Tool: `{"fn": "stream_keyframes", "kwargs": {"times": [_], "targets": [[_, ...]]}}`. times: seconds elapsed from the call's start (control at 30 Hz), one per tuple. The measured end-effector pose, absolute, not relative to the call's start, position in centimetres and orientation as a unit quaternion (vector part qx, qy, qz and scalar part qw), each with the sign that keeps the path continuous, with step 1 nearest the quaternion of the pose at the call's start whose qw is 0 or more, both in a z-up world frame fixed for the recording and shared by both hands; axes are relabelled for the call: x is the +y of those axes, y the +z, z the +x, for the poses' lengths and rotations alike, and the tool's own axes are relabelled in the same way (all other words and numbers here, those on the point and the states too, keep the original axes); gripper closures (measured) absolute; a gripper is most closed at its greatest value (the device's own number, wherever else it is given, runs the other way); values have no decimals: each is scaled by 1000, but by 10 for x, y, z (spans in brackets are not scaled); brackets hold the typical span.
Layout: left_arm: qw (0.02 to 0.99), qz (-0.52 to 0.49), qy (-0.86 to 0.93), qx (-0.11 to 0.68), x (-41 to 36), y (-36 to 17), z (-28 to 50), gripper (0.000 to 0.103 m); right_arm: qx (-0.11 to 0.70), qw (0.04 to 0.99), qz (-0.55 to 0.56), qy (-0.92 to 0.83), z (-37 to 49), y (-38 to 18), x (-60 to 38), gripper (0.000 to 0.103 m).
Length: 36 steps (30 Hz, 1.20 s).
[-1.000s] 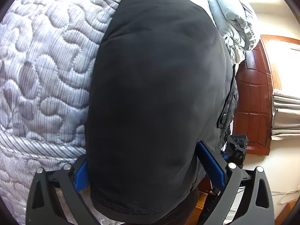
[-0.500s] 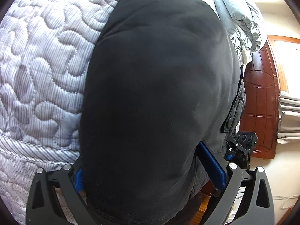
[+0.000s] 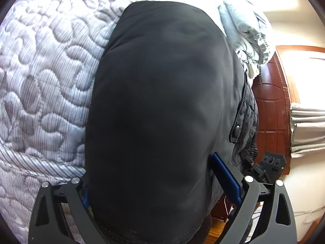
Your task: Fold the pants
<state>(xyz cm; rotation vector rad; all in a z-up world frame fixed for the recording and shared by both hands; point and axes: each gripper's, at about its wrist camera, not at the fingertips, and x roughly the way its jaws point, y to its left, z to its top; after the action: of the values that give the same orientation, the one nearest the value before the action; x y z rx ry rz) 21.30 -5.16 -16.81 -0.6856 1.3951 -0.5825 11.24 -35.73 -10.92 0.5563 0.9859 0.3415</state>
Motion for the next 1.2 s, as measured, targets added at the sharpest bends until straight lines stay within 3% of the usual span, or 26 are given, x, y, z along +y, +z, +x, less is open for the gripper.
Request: {"fn": "stream_keyframes", "kwargs": {"times": [0.3, 0.6, 0.73, 0.9, 1.2], "targets": [[676, -323, -272, 604, -42, -178, 215, 13, 450, 855, 200, 161, 124, -83, -323, 64], [662, -326, -270, 618, -27, -175, 220, 40, 470, 847, 198, 151, 129, -102, -338, 63], [664, -318, -257, 626, -32, -169, 221, 40, 468, 843, 218, 152, 128, -112, -346, 62], [662, -331, -242, 627, -42, -169, 223, 27, 466, 835, 253, 149, 122, -126, -358, 61], [672, -333, -242, 616, -30, -174, 216, 33, 463, 834, 259, 154, 124, -128, -362, 61]]}}
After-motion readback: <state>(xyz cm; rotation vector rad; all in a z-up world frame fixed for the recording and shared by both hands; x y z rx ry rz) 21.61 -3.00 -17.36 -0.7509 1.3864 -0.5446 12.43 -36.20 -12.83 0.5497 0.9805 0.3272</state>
